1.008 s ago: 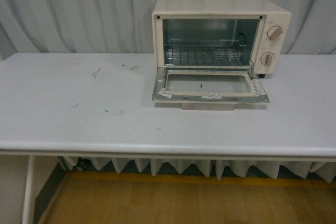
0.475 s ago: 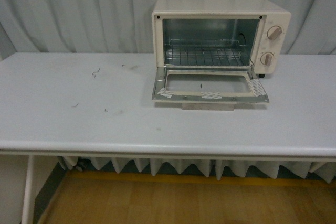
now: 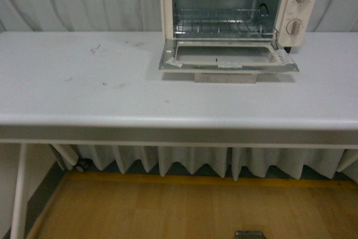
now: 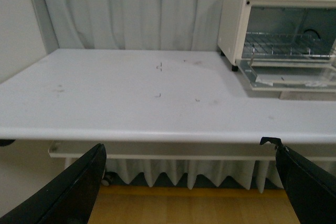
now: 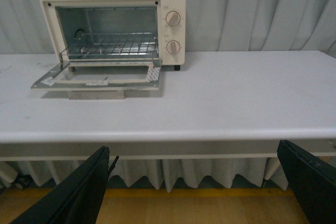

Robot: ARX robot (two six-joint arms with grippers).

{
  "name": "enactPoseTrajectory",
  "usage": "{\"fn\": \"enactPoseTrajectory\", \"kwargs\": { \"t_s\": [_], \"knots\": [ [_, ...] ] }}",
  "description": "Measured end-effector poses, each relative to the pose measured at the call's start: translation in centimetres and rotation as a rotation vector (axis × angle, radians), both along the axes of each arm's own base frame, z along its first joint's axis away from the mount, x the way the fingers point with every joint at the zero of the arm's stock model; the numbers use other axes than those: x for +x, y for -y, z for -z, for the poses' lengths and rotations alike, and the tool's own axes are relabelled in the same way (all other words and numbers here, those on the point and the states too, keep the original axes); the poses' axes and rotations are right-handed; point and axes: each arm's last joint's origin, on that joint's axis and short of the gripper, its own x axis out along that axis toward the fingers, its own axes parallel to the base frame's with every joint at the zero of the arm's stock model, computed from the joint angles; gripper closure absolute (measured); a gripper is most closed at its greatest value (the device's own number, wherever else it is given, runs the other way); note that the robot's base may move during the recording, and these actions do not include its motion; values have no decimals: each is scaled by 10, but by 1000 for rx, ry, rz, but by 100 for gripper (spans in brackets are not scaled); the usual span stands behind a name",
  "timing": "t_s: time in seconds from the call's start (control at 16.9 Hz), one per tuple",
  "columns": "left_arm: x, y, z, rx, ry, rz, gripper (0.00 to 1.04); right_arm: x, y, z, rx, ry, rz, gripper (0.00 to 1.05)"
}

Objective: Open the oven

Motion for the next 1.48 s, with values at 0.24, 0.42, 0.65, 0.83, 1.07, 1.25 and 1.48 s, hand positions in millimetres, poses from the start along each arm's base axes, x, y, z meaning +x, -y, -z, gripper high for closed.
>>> {"fn": "enactPoseTrajectory", "kwargs": {
  "t_s": [0.24,0.42,0.65,0.83,1.07,1.25,1.48],
  "knots": [
    [0,0,0,0,0,0,7,0,0,0,0,0,0,6],
    [0,0,0,1,0,1,7,0,0,0,0,0,0,6],
    [0,0,0,1,0,0,7,0,0,0,0,0,0,6],
    [0,0,0,0,-1,-1,7,0,0,0,0,0,0,6],
    [0,0,0,0,0,-1,7,0,0,0,0,-1,-1,6],
    [0,0,0,1,-4,0,7,0,0,0,0,-3,1,6],
    [0,0,0,0,-3,0,7,0,0,0,0,-3,0,6]
  ]
}}
